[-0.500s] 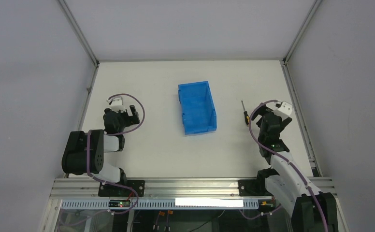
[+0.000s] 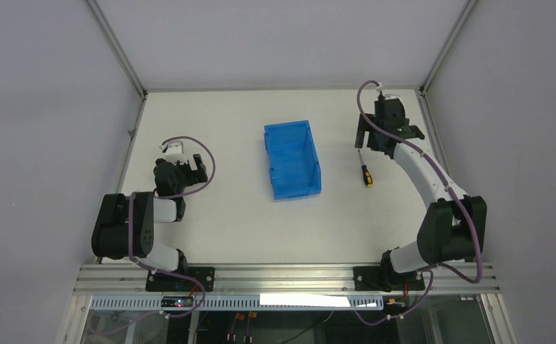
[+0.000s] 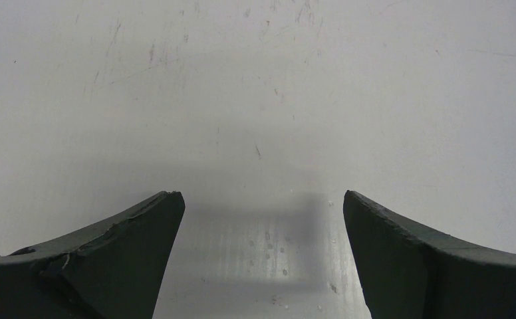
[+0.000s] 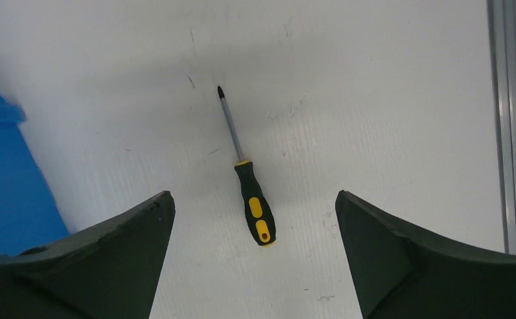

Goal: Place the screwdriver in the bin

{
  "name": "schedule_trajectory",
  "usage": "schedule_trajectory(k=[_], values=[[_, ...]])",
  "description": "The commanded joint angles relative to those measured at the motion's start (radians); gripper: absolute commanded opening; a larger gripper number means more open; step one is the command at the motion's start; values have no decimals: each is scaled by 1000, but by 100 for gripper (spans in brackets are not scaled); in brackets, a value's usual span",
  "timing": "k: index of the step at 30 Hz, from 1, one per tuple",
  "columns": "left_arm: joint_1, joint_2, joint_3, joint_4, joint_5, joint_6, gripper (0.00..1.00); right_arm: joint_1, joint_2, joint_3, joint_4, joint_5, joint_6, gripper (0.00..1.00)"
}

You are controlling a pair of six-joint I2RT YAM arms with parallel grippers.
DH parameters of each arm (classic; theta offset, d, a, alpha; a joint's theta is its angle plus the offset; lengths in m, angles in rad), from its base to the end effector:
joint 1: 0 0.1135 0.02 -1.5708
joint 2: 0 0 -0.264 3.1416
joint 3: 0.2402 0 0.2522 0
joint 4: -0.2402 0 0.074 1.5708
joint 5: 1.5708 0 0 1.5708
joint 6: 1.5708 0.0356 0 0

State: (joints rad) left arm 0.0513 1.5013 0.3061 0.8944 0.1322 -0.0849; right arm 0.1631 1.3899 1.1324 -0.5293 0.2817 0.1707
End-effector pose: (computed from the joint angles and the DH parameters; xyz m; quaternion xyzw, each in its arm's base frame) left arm 0.2516 0.0082 0.1386 -0.0156 0.8041 -0.0631 0.5909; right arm 0.2987 0.0391 0.2922 0.0571 0.9148 -0.0651 0.3946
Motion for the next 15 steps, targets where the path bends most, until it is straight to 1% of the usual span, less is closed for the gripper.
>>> schedule_trajectory(k=[1, 4, 8, 15], values=[[-9, -3, 24, 1, -5, 17, 99, -11, 168, 131, -270, -52, -86, 92], [-10, -3, 25, 1, -7, 17, 99, -26, 267, 182, -309, -82, -109, 84], [-10, -3, 24, 1, -7, 17, 99, -43, 372, 205, -316, -109, -129, 70], [-10, -3, 25, 1, -6, 17, 99, -45, 488, 187, -269, -170, -137, 55]])
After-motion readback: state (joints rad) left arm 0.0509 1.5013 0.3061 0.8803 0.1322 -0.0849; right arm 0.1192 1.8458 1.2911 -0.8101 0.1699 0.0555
